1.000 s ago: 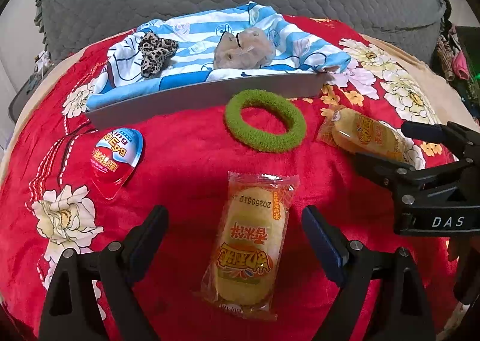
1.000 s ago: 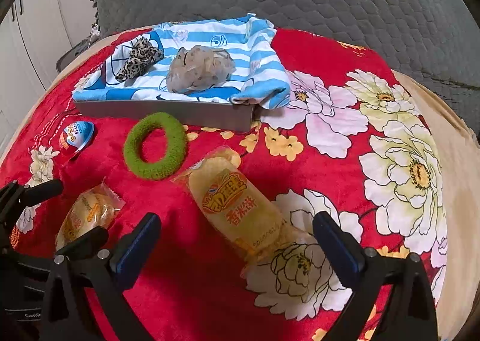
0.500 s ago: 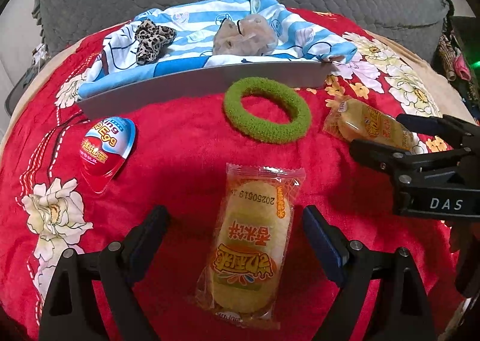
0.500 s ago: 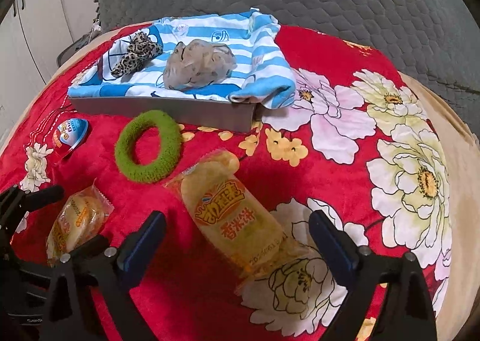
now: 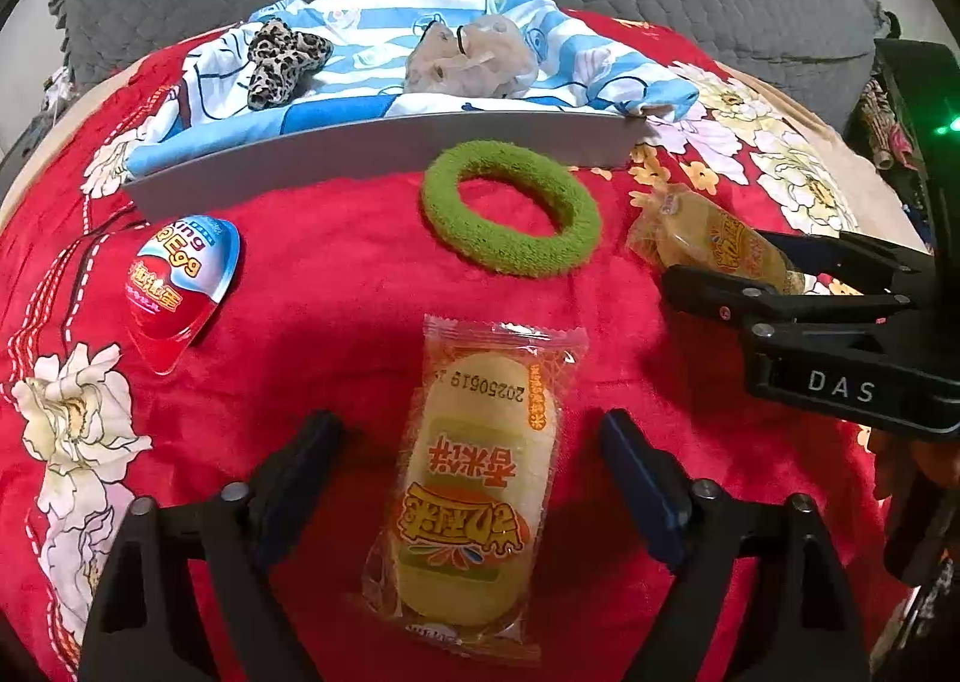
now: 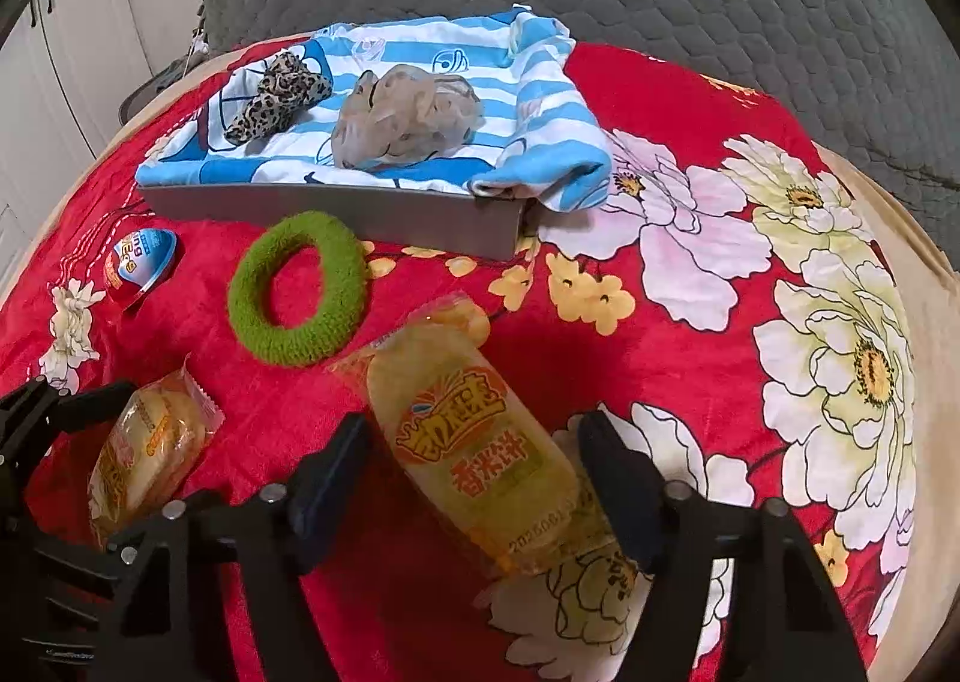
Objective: Organize objects
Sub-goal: 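Close the left tool on one bread package while the right tool grasps the other, then lift both bread packages and carry them toward the tray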
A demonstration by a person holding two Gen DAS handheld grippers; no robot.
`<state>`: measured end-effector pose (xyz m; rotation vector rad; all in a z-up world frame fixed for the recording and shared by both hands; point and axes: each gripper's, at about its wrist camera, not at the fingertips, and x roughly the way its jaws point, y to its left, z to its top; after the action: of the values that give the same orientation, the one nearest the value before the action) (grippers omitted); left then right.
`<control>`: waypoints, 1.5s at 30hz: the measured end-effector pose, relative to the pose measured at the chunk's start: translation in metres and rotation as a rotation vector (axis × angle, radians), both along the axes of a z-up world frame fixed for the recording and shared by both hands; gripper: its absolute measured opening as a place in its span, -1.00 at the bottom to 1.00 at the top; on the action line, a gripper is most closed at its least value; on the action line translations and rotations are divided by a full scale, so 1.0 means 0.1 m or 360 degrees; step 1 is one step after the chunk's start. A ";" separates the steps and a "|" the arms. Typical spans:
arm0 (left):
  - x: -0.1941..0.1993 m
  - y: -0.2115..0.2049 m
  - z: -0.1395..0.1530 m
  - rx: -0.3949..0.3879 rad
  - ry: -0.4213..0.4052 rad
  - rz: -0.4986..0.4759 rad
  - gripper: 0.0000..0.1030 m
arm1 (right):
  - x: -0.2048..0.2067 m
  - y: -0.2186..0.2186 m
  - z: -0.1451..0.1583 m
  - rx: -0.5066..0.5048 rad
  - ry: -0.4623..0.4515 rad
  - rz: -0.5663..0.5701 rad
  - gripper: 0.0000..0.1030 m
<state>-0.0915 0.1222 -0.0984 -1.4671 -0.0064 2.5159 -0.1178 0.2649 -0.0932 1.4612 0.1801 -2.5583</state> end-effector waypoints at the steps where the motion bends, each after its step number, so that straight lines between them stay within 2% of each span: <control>1: -0.01 0.01 -0.01 -0.0005 -0.0011 -0.0009 0.45 | 0.00 0.00 0.00 0.0003 0.0001 -0.0002 0.22; 3: -0.01 0.01 -0.01 -0.0006 -0.0018 -0.0018 0.20 | 0.00 0.00 0.00 -0.0003 0.0001 0.0003 0.15; 7: -0.02 0.00 0.00 0.0002 -0.0025 -0.0024 -0.05 | 0.00 -0.02 0.01 -0.0004 -0.0011 0.0020 -0.04; 9: -0.02 0.00 0.01 -0.0002 -0.0014 -0.0023 -0.24 | 0.01 -0.03 0.01 -0.0004 -0.0012 0.0032 -0.08; 33: 0.04 -0.03 0.06 -0.0056 -0.0011 -0.0028 -0.27 | 0.18 -0.14 0.10 -0.0048 -0.0015 0.0077 -0.15; 38: 0.07 -0.12 0.13 -0.0056 0.0000 0.0004 -0.27 | 0.29 -0.17 0.13 -0.0095 -0.0009 0.0058 -0.15; 45: 0.15 -0.25 0.31 -0.0062 0.0046 0.0052 -0.27 | 0.50 -0.27 0.33 -0.0195 0.0041 0.0032 -0.15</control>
<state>-0.0767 0.0975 -0.0674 -1.4565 0.0240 2.5769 -0.0683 0.2379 -0.0607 1.3758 0.0410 -2.5247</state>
